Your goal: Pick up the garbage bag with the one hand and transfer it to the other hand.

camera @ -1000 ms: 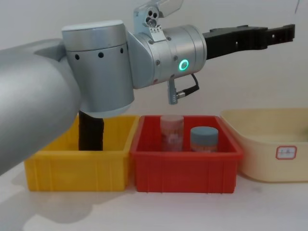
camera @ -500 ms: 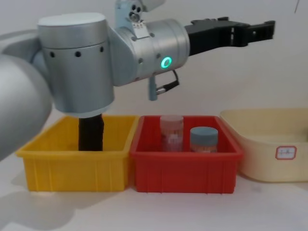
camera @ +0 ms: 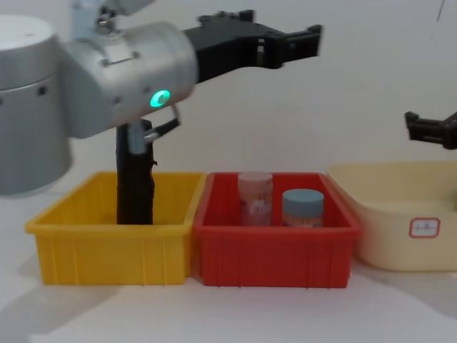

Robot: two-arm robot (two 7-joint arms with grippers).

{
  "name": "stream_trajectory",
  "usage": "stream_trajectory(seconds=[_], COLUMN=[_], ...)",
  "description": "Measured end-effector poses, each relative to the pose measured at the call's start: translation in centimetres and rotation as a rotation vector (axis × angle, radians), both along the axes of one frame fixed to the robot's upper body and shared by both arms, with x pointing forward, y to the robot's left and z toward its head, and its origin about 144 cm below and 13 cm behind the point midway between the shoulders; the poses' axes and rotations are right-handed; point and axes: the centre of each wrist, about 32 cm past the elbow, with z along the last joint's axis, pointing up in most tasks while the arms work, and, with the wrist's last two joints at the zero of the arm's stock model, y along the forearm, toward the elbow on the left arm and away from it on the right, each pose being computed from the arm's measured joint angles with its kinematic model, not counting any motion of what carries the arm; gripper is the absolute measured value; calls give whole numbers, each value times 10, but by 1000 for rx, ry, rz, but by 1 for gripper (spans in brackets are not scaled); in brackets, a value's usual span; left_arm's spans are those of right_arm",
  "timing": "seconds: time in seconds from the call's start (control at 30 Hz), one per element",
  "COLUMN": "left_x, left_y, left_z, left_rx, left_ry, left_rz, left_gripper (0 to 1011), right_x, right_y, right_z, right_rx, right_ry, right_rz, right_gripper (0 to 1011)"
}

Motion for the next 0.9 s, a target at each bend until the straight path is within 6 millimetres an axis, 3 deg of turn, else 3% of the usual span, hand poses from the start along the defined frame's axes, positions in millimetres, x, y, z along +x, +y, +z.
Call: stream_trajectory(seconds=[0.37, 0.9], left_x=[-33, -47], left_y=[48, 67], left_z=[-22, -43], left_rx=[-30, -67], left_ry=[-78, -104], left_rz=[170, 235], left_gripper=[1000, 1000], right_x=[-10, -17], right_y=[24, 55], right_z=[3, 4], right_rx=[79, 167], right_ry=[144, 287], right_rz=[98, 219], right_gripper=[999, 1000])
